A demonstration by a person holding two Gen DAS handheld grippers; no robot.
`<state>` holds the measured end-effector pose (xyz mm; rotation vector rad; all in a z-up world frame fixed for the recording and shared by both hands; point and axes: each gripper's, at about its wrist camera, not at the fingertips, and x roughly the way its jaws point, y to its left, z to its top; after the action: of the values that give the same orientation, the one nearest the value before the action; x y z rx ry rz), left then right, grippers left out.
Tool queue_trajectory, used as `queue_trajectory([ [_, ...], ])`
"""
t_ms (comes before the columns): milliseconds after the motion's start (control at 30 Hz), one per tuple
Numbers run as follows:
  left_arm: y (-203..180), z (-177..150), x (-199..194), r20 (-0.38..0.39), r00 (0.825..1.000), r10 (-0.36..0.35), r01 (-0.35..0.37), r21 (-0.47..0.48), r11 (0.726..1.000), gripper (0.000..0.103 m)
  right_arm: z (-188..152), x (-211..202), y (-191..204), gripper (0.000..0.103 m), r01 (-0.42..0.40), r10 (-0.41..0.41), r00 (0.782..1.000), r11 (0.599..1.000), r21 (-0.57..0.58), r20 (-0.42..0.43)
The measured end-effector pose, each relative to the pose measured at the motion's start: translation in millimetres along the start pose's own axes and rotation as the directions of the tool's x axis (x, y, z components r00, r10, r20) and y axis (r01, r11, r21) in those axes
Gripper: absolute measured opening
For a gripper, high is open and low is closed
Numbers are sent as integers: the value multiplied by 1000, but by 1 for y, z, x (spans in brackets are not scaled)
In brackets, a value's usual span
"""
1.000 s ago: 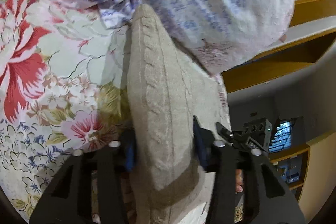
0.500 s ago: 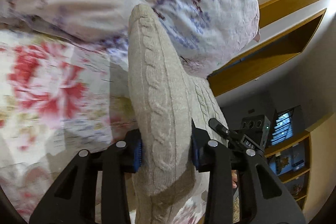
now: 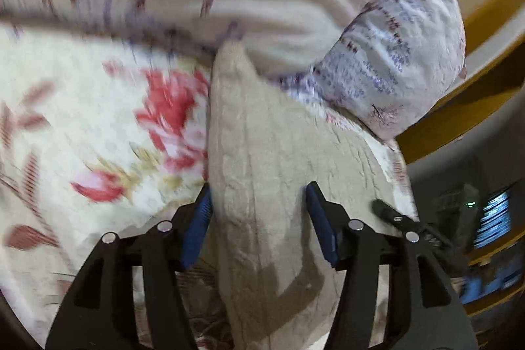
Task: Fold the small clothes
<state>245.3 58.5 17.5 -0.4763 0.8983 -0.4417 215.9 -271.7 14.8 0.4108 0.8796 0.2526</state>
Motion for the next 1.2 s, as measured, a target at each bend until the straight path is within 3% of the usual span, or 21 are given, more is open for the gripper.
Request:
queue_trajectory([
  [100, -16, -5, -30, 116, 993, 31, -43, 98, 994, 61, -5, -37, 6, 56, 52, -44, 987, 997, -53, 152],
  [167, -31, -14, -48, 167, 986, 17, -47, 175, 983, 62, -10, -52, 16, 47, 34, -9, 980, 992, -121, 201],
  [333, -60, -38, -54, 144, 990, -4, -40, 306, 951, 62, -27, -51, 41, 32, 30, 13, 989, 957, -288, 147],
  [433, -63, -49, -42, 99, 995, 12, -44, 328, 944, 62, -34, -42, 49, 32, 62, -21, 992, 935, -349, 121],
  [567, -62, -59, -27, 86, 992, 92, -119, 389, 913, 62, -42, -17, 49, 32, 142, -132, 990, 912, -385, 51],
  [733, -67, -62, -6, 108, 981, 163, -194, 452, 871, 62, -41, -3, 51, 32, 204, -187, 979, 885, -418, 83],
  [867, -68, -61, -14, 130, 980, 153, -195, 439, 877, 63, -41, -5, 52, 33, 206, -181, 978, 887, -413, 99],
  [933, -65, -62, -28, 150, 981, 119, -172, 414, 894, 68, -47, -19, 50, 40, 189, -152, 980, 901, -391, 126],
  [1000, -60, -64, -45, 187, 977, 102, -169, 390, 905, 83, -50, -32, 48, 59, 187, -137, 978, 911, -369, 158],
  [1033, -58, -66, -52, 208, 973, 100, -175, 383, 907, 85, -54, -42, 46, 69, 194, -131, 972, 914, -356, 193],
  [1200, -46, -75, -78, 264, 959, 104, -192, 332, 923, 98, -61, -69, 33, 80, 198, -122, 958, 936, -290, 260],
])
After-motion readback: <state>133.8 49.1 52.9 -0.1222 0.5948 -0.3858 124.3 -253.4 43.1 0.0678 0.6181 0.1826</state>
